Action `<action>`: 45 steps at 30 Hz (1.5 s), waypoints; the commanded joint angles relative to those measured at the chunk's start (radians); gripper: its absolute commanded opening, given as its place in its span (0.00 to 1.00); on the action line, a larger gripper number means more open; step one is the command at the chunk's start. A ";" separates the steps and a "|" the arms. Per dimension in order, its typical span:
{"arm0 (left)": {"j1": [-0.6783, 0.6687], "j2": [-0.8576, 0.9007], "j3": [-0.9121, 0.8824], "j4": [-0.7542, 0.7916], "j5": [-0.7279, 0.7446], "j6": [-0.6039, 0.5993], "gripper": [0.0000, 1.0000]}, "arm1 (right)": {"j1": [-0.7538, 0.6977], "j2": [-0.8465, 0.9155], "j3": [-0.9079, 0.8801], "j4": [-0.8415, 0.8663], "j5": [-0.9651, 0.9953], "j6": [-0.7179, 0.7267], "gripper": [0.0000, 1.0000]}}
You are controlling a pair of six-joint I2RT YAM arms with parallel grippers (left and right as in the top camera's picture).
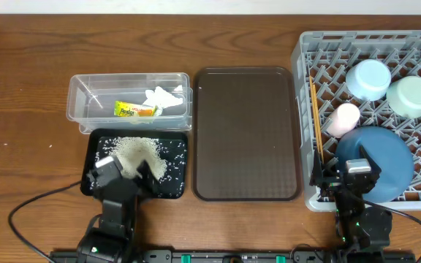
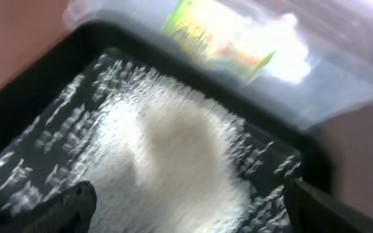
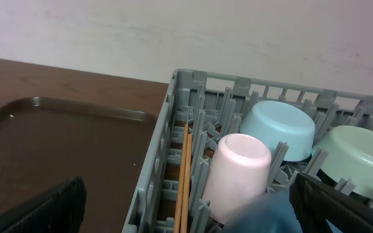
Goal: Sort waste into correct bins and load items into the dishwasher rack
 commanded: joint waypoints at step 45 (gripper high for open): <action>0.240 -0.385 -0.226 0.293 0.283 0.405 0.95 | 0.012 -0.006 -0.001 -0.003 0.006 -0.014 0.99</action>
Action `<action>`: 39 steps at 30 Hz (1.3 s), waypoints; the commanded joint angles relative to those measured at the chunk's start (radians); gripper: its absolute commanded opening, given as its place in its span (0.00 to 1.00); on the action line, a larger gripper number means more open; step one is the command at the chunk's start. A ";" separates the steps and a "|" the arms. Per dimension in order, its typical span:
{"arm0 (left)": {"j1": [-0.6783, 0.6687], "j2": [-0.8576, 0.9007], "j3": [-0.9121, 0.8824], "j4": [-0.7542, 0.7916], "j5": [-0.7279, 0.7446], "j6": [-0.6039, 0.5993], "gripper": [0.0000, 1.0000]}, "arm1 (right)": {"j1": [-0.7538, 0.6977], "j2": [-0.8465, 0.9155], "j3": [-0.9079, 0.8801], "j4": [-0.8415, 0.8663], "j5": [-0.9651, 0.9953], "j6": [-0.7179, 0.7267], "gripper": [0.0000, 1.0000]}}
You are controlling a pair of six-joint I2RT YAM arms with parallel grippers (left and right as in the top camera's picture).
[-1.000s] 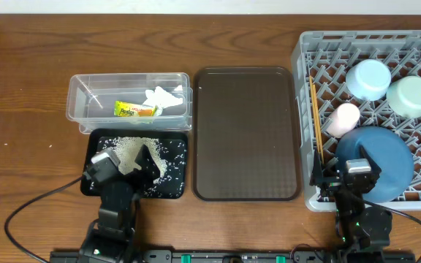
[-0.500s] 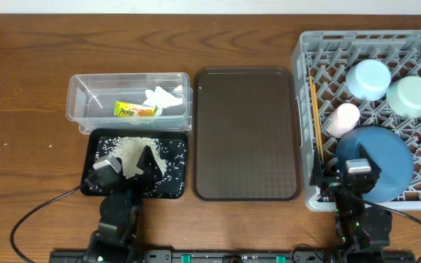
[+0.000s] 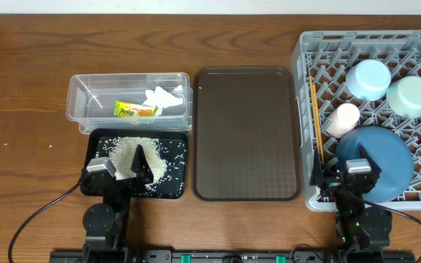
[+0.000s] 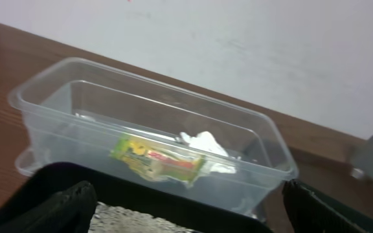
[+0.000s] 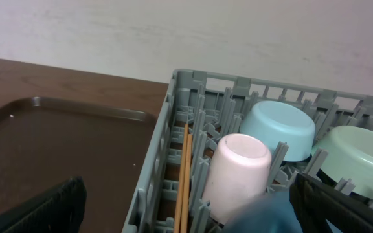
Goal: Sort waste into correct bins and load items into the dishwasher rack
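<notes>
The black tray (image 3: 174,146) holds a pile of white rice (image 3: 126,150). Behind it, a clear plastic bin (image 4: 50,97) contains a yellow-green snack wrapper (image 4: 154,158) and a crumpled white tissue (image 4: 206,144). My left gripper (image 3: 119,174) hangs open over the black tray's front part, nothing between its fingers (image 4: 67,207). On the right, the grey dishwasher rack (image 3: 307,44) carries chopsticks (image 5: 185,175), a pink cup (image 5: 238,171), a light blue bowl (image 5: 277,129), a pale green bowl (image 5: 355,155) and a dark blue bowl (image 3: 386,157). My right gripper (image 3: 348,179) stands open at the rack's front edge.
A brown serving tray (image 3: 245,131) lies between the black tray and the rack, with nothing on it. The wooden table (image 3: 20,109) extends to the left of the bins. A pale wall rises behind the table in both wrist views.
My left gripper has drawn back toward the table's front edge and its view has tilted up, from looking down on the rice to facing the clear bin. The right arm has not moved.
</notes>
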 commanded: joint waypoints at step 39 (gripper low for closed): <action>-0.071 -0.006 -0.032 -0.019 -0.003 0.296 0.95 | 0.012 -0.006 -0.001 -0.005 0.006 -0.014 0.99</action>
